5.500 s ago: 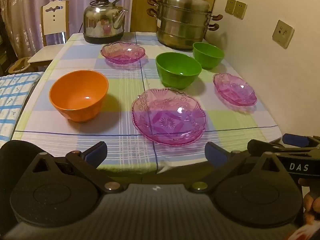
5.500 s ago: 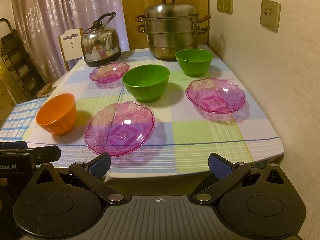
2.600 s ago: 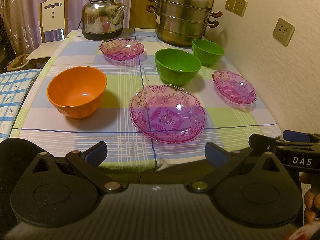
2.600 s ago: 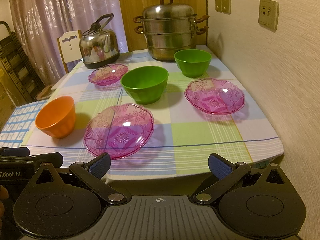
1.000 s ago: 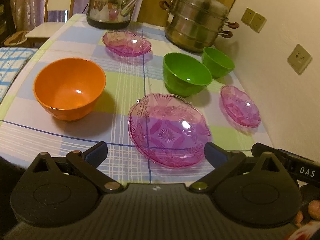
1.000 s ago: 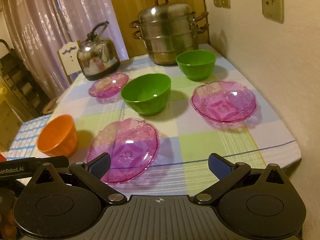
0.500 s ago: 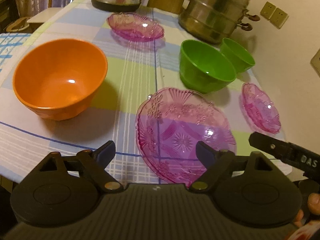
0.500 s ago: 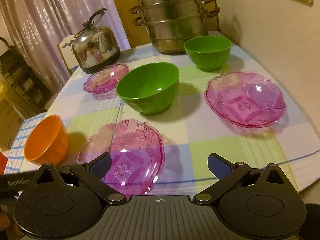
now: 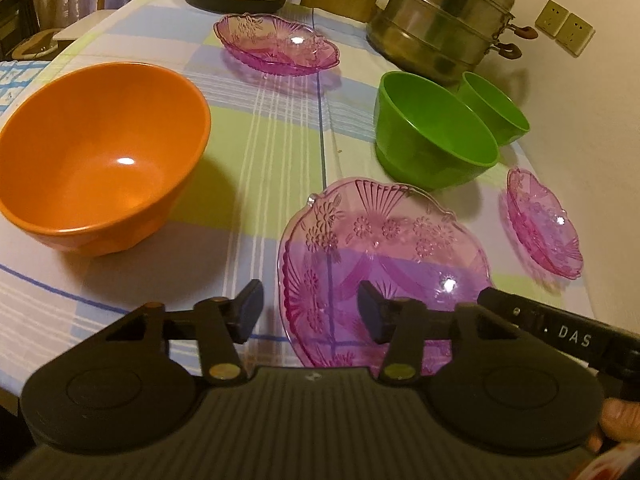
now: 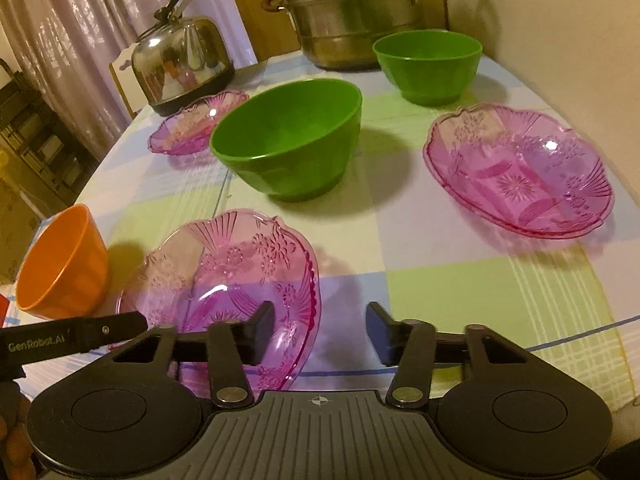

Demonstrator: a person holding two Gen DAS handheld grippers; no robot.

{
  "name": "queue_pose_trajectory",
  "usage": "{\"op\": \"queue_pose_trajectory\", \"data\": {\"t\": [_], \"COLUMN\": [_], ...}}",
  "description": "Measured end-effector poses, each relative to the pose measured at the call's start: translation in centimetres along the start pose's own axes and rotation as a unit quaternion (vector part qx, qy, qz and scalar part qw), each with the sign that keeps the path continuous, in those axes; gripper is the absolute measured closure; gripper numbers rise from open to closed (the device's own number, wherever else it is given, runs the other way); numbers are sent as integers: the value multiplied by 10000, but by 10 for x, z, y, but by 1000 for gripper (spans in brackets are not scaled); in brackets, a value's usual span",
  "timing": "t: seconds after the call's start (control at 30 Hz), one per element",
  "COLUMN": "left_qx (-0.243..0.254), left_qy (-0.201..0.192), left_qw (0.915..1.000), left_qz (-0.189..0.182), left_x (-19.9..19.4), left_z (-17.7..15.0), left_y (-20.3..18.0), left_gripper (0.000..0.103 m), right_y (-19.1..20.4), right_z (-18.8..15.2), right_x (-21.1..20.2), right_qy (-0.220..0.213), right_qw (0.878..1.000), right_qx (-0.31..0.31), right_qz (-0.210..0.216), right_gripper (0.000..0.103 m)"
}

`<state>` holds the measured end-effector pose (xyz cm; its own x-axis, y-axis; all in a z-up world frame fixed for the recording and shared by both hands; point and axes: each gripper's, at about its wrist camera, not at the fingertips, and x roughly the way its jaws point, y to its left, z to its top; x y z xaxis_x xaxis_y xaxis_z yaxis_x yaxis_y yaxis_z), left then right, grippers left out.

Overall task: Organize plates and bowls
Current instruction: 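Lower both grippers onto the rim of the large pink glass plate and close, then lift the plate with both grippers and carry it toward the small pink dish by the kettle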

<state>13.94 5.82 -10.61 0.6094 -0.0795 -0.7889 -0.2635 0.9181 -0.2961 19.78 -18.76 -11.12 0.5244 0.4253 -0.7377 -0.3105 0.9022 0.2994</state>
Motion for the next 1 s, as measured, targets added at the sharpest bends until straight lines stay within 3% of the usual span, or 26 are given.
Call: {"op": "queue_pose_trajectory", "data": {"t": [0.3, 0.6, 1.0], "left_qx": [-31, 52, 246], "left_qy": [20, -14, -179], "left_qw": [10000, 9998, 9993], "left_qz": [90, 198, 205], "left_x": [7, 7, -24], "left_z": [-1, -4, 7], "left_y": [5, 5, -6], "left_gripper": [74, 92, 93], "right_y": [2, 5, 12], "right_z": [0, -1, 7], "right_x": [12, 13, -11], "right_qy": [117, 143, -9], "right_qw": [9999, 9998, 9999], "right_qx": [-54, -87, -101], "right_qz": [93, 71, 68], "right_gripper": [80, 92, 93]}}
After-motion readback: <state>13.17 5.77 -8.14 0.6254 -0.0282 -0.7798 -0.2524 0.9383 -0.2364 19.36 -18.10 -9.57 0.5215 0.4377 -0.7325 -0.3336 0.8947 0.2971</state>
